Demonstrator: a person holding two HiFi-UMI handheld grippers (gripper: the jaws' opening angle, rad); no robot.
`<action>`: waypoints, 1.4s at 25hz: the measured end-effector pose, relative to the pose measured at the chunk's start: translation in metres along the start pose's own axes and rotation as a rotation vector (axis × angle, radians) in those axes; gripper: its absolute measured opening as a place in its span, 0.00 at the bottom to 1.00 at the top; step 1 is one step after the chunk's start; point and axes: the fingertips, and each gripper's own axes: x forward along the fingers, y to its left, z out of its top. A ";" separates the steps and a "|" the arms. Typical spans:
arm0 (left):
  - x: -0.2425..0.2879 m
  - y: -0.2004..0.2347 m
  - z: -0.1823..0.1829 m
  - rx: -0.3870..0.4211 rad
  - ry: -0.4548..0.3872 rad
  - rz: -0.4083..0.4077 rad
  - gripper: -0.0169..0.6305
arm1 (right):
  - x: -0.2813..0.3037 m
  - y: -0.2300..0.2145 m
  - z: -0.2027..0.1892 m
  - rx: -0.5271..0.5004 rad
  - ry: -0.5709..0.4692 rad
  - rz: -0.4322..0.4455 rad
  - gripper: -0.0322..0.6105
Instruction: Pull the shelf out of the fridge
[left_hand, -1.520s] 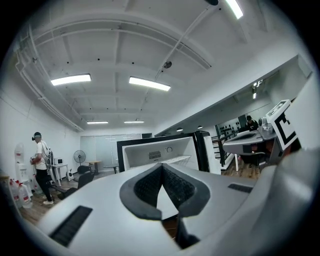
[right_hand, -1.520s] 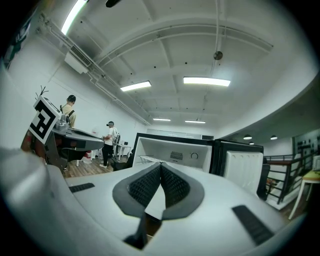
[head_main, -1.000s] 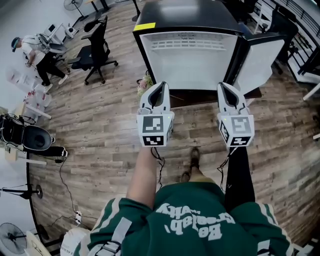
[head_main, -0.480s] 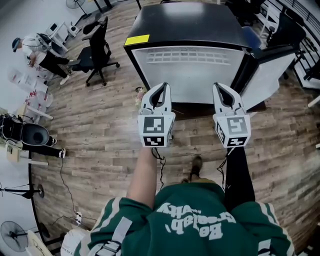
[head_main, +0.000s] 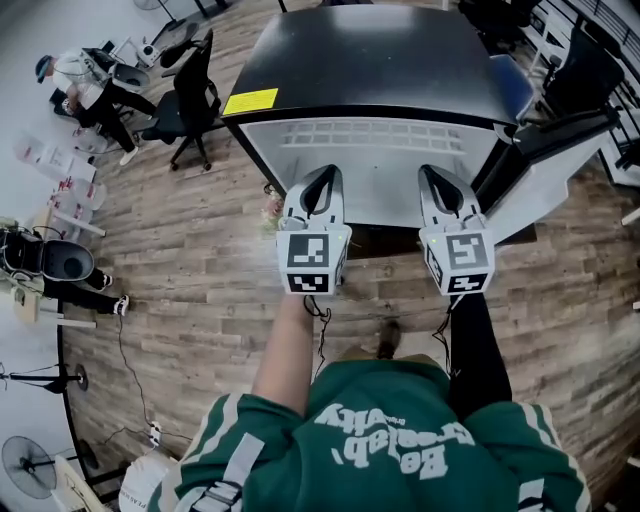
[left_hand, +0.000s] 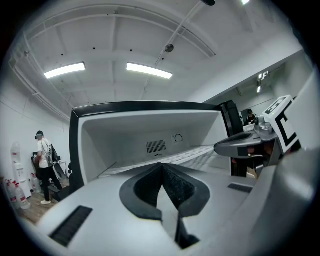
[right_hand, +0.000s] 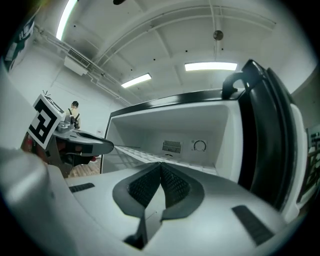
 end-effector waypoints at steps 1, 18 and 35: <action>0.004 0.000 0.000 0.002 0.001 0.001 0.05 | 0.003 -0.002 -0.001 0.001 0.000 0.000 0.06; 0.024 0.006 0.004 0.006 -0.007 -0.117 0.05 | 0.015 -0.003 0.001 0.086 0.025 -0.082 0.06; 0.026 0.001 0.011 0.023 -0.041 -0.288 0.05 | 0.027 0.002 -0.011 0.882 -0.119 -0.101 0.11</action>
